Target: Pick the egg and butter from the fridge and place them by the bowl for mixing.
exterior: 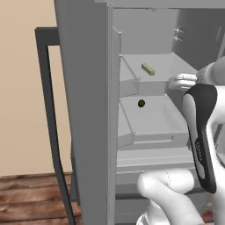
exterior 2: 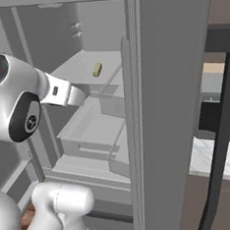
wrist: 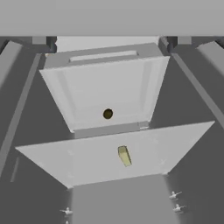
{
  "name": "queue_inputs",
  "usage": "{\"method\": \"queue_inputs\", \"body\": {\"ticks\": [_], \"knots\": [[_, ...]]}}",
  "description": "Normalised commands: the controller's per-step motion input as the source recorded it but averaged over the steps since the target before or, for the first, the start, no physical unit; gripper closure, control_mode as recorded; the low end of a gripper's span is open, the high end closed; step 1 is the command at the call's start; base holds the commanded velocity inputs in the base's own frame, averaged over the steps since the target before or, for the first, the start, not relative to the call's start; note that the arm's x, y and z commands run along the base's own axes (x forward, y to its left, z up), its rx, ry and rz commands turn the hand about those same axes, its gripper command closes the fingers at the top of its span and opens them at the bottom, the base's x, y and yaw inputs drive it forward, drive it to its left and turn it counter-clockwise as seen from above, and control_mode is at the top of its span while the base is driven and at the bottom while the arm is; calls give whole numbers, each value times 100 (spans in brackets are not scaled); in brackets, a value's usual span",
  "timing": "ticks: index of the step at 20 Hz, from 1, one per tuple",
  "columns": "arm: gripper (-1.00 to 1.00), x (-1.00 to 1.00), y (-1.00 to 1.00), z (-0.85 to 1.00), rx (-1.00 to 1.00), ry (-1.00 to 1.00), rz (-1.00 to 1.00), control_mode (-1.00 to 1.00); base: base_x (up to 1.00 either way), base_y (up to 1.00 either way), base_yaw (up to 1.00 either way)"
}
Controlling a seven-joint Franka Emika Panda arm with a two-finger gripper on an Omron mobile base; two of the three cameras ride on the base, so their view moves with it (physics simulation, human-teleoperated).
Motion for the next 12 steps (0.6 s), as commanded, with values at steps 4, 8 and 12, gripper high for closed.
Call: {"method": "queue_inputs", "body": {"ticks": [4,8,12], "knots": [[-100,50,-5,16,0,3,1,-100,0,0,0],[-100,53,0,5,-3,0,0,-100,0,0,0],[-100,53,0,0,-6,-8,0,-100,0,0,0]]}}
